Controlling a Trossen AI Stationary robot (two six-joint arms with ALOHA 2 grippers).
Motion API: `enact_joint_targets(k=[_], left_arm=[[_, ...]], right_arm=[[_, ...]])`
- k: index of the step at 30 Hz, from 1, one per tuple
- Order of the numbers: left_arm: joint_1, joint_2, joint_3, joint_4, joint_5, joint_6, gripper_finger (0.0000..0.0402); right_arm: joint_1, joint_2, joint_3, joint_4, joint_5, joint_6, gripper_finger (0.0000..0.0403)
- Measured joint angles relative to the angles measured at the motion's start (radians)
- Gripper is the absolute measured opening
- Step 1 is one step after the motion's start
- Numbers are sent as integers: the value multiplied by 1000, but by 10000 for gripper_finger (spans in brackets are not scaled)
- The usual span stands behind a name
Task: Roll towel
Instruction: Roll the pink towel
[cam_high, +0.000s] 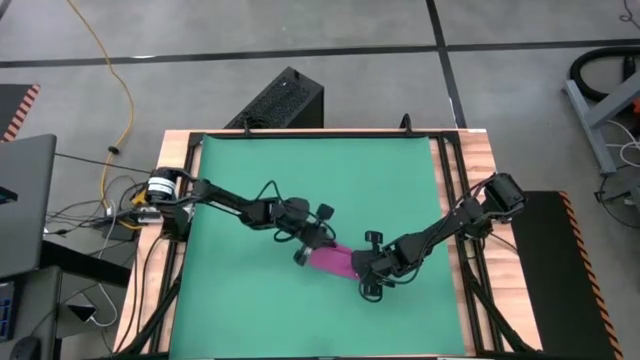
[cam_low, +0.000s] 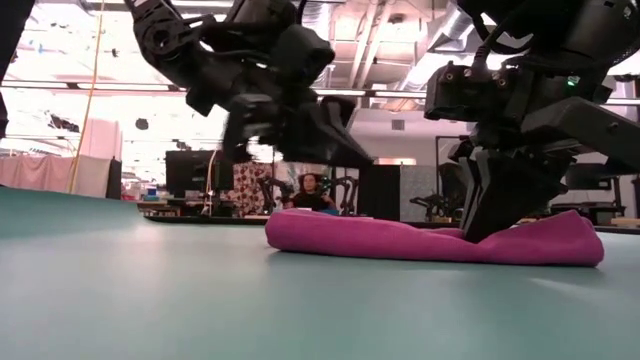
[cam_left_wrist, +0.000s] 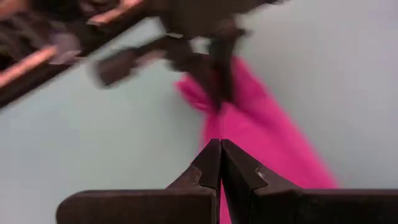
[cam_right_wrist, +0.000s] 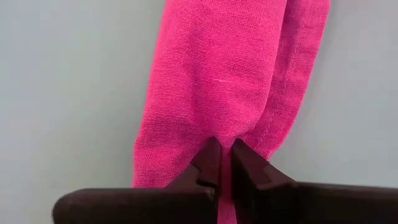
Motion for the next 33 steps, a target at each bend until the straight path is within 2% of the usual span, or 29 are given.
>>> enact_joint_targets(k=[4, 10, 15, 22, 33], left_arm=[[11, 52, 4, 54, -99, -14, 0], [1, 169, 81, -27, -103, -16, 0], [0, 175, 108, -69, -80, -27, 0], [-2, 200, 108, -111, 15, -7, 0], [6, 227, 116, -144, -91, -33, 0]], right_arm=[[2, 0, 0, 1, 6, -2, 35], [4, 0, 1, -13, 6, -1, 35], [4, 0, 1, -20, 7, 1, 35], [4, -1, 1, -23, 7, 0, 35], [34, 0, 22, -33, 6, -18, 36]])
